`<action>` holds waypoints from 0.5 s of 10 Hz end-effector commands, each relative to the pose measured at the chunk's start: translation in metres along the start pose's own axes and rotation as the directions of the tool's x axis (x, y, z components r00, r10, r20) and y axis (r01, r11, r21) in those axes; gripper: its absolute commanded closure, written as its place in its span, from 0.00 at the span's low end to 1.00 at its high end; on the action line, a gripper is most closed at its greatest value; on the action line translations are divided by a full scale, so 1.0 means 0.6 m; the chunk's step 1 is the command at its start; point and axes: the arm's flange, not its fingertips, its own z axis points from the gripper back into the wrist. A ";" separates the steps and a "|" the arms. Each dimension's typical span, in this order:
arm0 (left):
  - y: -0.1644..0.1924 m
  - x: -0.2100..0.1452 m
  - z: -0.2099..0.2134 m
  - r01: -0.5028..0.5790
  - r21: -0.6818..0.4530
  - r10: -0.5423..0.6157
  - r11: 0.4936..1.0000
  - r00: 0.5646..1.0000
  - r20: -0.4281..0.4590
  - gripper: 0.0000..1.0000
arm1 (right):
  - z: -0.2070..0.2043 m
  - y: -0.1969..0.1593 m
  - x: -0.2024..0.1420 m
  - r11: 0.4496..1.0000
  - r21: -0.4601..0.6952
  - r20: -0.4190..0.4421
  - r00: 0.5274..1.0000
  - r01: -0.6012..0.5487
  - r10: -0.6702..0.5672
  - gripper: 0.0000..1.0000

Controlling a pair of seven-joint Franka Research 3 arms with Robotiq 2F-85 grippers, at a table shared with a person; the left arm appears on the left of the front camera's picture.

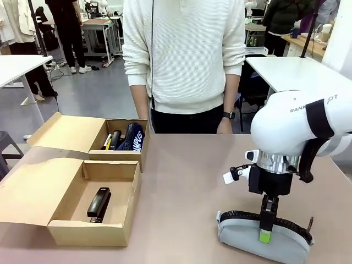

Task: Place items inside the box.
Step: Pick up a Pencil pouch or Stapler and place it inside the Mailer Box closest to the robot.

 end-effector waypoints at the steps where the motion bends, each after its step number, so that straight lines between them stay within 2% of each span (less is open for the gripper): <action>1: -0.002 -0.001 0.000 0.016 -0.024 -0.016 1.000 1.000 0.011 0.00 | 0.020 0.009 -0.003 0.995 0.055 0.057 0.994 0.089 -0.092 1.00; 3: -0.002 -0.001 0.000 0.016 -0.024 -0.016 1.000 1.000 0.011 0.00 | 0.049 0.035 -0.006 0.985 0.084 0.107 0.982 0.149 -0.158 1.00; 4: -0.002 -0.001 0.000 0.016 -0.024 -0.016 1.000 1.000 0.011 0.00 | 0.090 0.053 -0.006 0.939 0.203 0.170 0.934 0.279 -0.314 1.00; 5: -0.002 -0.001 0.000 0.016 -0.024 -0.016 1.000 1.000 0.011 0.00 | 0.141 0.071 0.003 0.879 0.260 0.248 0.853 0.399 -0.460 1.00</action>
